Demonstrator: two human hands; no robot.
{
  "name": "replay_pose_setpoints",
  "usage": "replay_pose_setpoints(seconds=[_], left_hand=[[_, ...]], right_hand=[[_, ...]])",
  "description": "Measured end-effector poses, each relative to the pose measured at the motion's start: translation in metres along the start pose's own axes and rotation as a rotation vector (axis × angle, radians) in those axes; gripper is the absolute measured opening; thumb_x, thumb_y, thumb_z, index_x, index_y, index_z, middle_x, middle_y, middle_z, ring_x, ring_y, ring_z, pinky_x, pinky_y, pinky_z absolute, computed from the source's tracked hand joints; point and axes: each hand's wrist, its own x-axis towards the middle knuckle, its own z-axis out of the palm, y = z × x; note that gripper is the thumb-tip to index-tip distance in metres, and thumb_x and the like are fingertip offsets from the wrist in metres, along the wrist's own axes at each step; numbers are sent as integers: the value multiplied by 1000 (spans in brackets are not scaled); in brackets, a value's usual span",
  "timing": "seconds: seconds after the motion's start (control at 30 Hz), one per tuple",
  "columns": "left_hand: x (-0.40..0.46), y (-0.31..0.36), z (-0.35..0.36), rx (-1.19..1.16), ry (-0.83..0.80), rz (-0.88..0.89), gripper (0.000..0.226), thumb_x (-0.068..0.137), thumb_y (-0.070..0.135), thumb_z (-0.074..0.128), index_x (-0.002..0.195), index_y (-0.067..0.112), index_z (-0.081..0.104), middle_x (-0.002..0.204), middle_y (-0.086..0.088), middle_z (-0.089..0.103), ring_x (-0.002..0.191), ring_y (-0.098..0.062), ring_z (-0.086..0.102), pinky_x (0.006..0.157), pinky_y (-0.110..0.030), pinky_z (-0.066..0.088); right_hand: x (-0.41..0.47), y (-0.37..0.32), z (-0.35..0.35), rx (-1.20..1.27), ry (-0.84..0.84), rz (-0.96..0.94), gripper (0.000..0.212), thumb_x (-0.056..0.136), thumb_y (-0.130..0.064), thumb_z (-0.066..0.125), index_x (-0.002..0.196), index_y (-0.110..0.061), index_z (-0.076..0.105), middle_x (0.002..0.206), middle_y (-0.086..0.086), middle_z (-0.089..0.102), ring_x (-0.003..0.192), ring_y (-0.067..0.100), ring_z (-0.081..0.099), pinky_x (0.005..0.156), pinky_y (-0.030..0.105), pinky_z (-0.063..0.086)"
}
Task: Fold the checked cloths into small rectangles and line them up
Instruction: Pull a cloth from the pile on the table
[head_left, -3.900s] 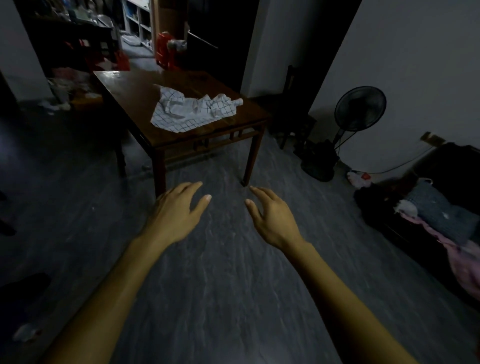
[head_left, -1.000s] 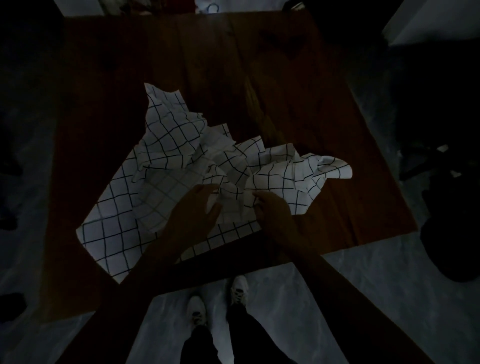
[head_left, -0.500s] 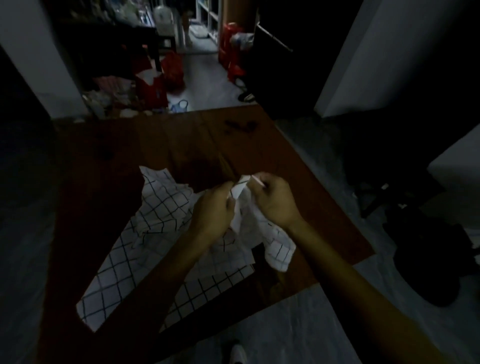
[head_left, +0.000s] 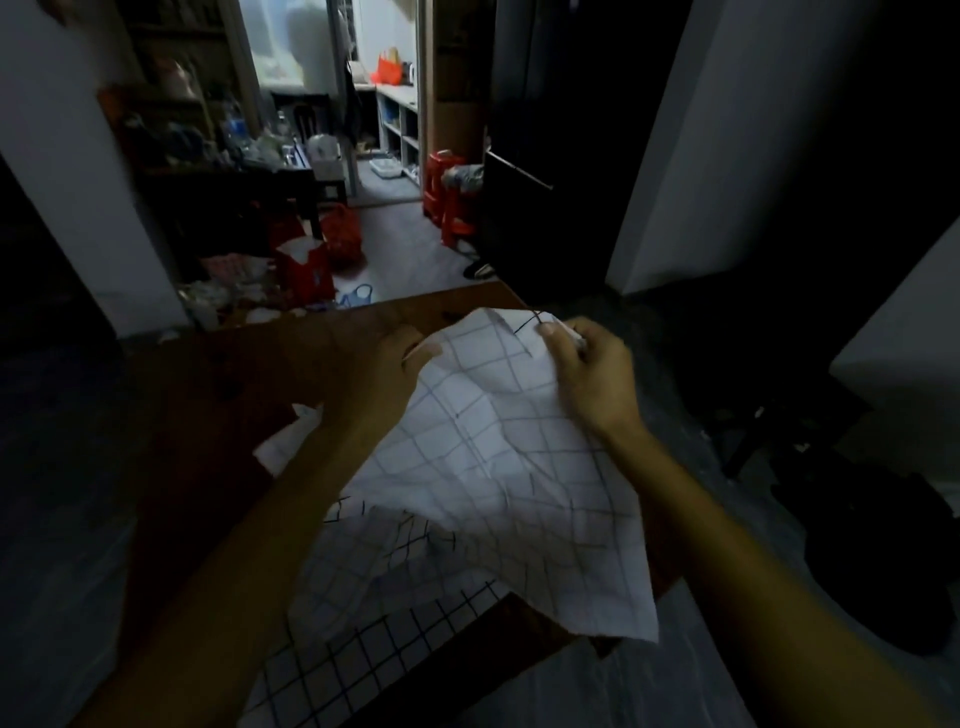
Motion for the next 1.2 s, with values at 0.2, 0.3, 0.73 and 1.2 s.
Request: replay_pose_setpoints(seconds=[0.2,0.3,0.73,1.2], left_hand=[[5,16,-23,201,71,181,49,91,45,49,73,6,72,64,-8,69,55,-17,62,68,-18,39],[6,34,-27,243,102,241,30,83,36,64,69,10,70,56,-5,64,48,-15,56,56,-16,31],[4,6,-28,168,-98,57,26,87,32,64,86,8,74,80,-11,71,71,-24,65,68,-26,47],[61,90,75,373,105,-279,27,89,21,59,109,5,67,103,-17,67,95,-32,61,82,-30,44]], right_hand=[[-8,-13,-7,-202,60,-48,49,85,-54,60,123,-24,50,113,-3,60,100,0,55,79,19,45],[-14,-24,-3,-442,-2,-311,86,74,-65,64,141,-22,34,140,3,42,128,16,40,106,32,32],[23,-16,-12,-637,14,-432,19,81,-4,62,93,-15,72,92,4,72,80,23,66,78,40,54],[33,93,-40,-216,-118,-332,28,89,-29,51,104,-11,67,99,4,68,86,13,60,80,31,50]])
